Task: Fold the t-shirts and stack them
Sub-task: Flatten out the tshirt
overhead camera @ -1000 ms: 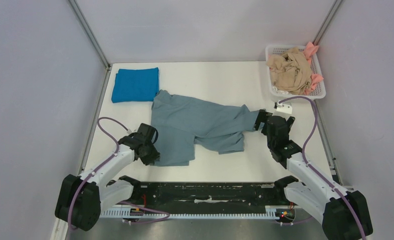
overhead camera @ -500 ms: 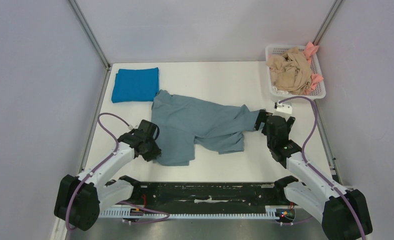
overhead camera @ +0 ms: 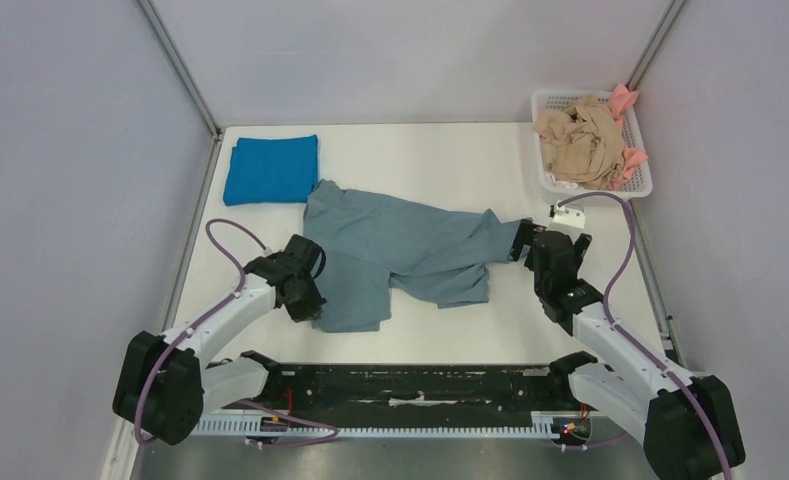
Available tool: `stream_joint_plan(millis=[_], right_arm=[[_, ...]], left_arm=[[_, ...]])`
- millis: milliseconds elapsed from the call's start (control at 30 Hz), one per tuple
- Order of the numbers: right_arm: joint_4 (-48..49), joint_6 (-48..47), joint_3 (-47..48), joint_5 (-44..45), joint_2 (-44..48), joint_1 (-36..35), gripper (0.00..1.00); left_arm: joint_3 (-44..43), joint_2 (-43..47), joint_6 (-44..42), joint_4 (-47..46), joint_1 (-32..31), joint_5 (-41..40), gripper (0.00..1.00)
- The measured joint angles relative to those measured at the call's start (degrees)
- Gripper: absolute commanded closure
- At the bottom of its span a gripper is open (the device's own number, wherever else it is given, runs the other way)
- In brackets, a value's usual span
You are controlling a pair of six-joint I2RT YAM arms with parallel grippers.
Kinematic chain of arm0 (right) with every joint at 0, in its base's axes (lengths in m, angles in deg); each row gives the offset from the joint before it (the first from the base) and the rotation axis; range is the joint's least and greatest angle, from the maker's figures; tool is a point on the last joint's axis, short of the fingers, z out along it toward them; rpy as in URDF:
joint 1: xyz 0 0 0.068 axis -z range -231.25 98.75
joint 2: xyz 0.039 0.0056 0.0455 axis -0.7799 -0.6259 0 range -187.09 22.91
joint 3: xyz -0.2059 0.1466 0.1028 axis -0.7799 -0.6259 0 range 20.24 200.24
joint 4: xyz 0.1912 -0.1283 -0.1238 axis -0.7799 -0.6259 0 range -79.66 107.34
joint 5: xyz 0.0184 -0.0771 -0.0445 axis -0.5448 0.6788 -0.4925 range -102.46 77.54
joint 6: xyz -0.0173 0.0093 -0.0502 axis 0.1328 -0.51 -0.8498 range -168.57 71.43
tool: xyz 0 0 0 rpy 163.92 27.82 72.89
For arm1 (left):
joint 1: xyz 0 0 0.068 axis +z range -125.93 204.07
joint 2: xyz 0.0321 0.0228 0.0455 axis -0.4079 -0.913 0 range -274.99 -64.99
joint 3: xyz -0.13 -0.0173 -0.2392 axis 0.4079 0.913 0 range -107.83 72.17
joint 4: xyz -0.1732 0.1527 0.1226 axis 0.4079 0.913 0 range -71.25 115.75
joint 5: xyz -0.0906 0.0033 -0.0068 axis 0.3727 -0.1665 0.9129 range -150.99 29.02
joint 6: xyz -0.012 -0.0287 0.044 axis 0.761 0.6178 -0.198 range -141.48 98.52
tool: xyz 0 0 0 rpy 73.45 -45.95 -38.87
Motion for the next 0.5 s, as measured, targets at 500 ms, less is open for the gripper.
stream_joint_plan(millis=[500], right_arm=[[-1.0,-3.0,5.1,-3.2,-13.3,0.1,0.02]], left_arm=[[-10.7,3.7,-3.5,-6.5,-0.2,1.1,0.98]])
